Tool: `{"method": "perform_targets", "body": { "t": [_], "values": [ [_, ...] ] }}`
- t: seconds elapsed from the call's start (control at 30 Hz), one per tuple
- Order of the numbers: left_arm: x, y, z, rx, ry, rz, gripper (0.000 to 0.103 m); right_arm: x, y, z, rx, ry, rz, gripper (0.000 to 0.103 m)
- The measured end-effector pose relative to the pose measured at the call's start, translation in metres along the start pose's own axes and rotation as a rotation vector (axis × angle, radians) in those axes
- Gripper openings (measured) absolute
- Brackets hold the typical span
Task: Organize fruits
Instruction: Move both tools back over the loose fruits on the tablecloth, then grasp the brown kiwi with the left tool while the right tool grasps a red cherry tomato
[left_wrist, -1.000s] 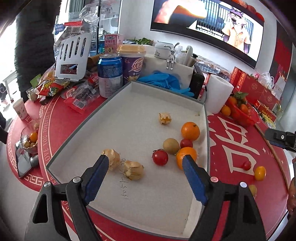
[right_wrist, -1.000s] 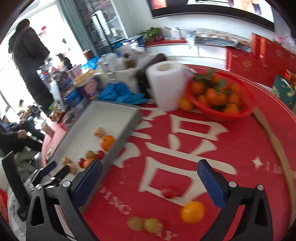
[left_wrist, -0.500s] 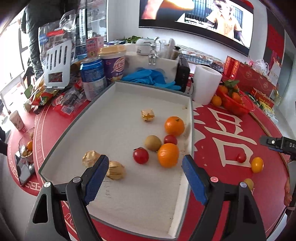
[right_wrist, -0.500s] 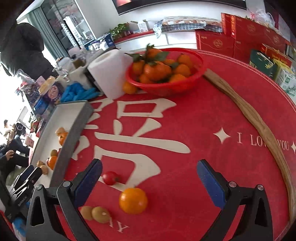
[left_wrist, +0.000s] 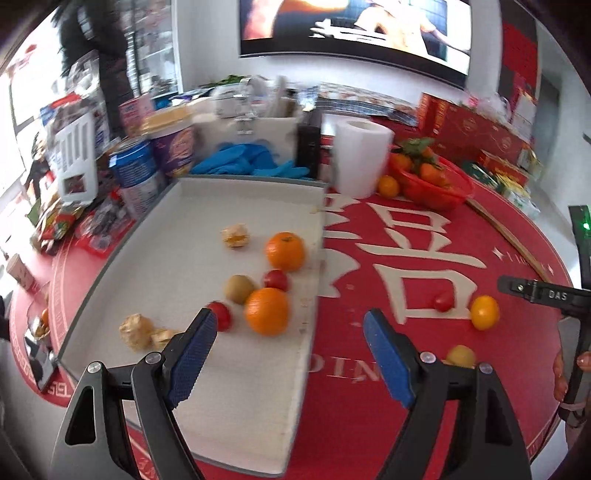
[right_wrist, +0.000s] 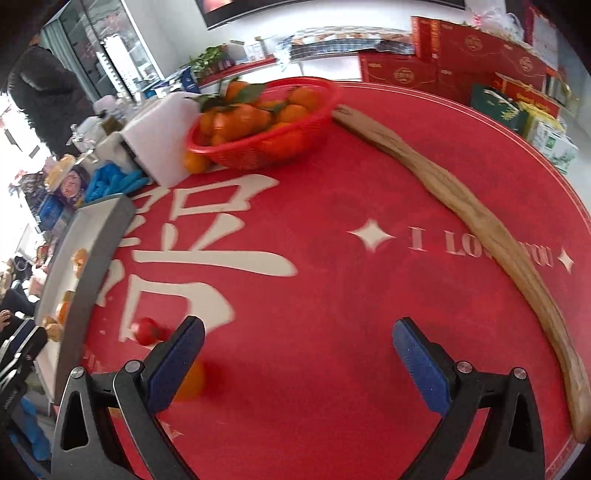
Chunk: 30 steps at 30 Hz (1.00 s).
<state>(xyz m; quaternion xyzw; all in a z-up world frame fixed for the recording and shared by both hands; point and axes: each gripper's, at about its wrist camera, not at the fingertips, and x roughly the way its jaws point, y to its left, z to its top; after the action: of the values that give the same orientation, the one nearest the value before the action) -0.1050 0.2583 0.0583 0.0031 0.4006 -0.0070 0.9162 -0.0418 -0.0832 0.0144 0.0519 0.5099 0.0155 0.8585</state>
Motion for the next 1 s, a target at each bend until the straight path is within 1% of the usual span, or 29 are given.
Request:
{"method": "perform_targets", "body": {
  "t": [0.13,0.27,0.33,0.43,0.53,0.57,0.63,0.77,0.87,0.9,0.93,0.97,1.0],
  "values": [
    [0.002,-0.035,-0.003,0.088,0.011,-0.064,0.084,-0.007,-0.016,-0.008,0.003,-0.027,-0.05,0.103],
    [0.006,-0.068,-0.014,0.191,0.025,-0.09,0.084,-0.012,-0.025,-0.014,0.003,-0.047,-0.068,0.103],
    [0.005,-0.074,-0.022,0.225,0.027,-0.108,0.084,-0.014,-0.027,-0.018,-0.003,-0.057,-0.075,0.103],
    [0.004,-0.072,-0.032,0.258,0.04,-0.133,0.084,-0.014,-0.023,-0.023,-0.03,-0.068,-0.086,0.103],
    [0.005,-0.074,-0.041,0.302,0.05,-0.134,0.084,-0.013,-0.02,-0.026,-0.058,-0.08,-0.102,0.103],
    [0.005,-0.077,-0.043,0.325,0.065,-0.13,0.084,-0.012,-0.018,-0.026,-0.062,-0.082,-0.108,0.103],
    [0.008,-0.086,-0.047,0.366,0.061,-0.123,0.084,-0.01,-0.017,-0.025,-0.063,-0.089,-0.122,0.103],
    [0.019,-0.099,-0.048,0.384,0.07,-0.14,0.083,-0.006,-0.011,-0.025,-0.084,-0.092,-0.166,0.103],
    [0.028,-0.104,-0.044,0.374,0.071,-0.149,0.074,-0.002,-0.007,-0.025,-0.107,-0.083,-0.199,0.103],
    [0.03,-0.105,-0.041,0.361,0.078,-0.164,0.067,-0.003,-0.007,-0.025,-0.106,-0.084,-0.197,0.103],
    [0.032,-0.104,-0.039,0.345,0.09,-0.183,0.057,-0.003,-0.007,-0.025,-0.106,-0.085,-0.196,0.103],
    [0.034,-0.104,-0.037,0.329,0.1,-0.195,0.052,-0.003,-0.007,-0.025,-0.106,-0.085,-0.196,0.103],
    [0.035,-0.104,-0.035,0.315,0.109,-0.205,0.042,-0.003,-0.007,-0.025,-0.106,-0.086,-0.197,0.103]
  ]
}}
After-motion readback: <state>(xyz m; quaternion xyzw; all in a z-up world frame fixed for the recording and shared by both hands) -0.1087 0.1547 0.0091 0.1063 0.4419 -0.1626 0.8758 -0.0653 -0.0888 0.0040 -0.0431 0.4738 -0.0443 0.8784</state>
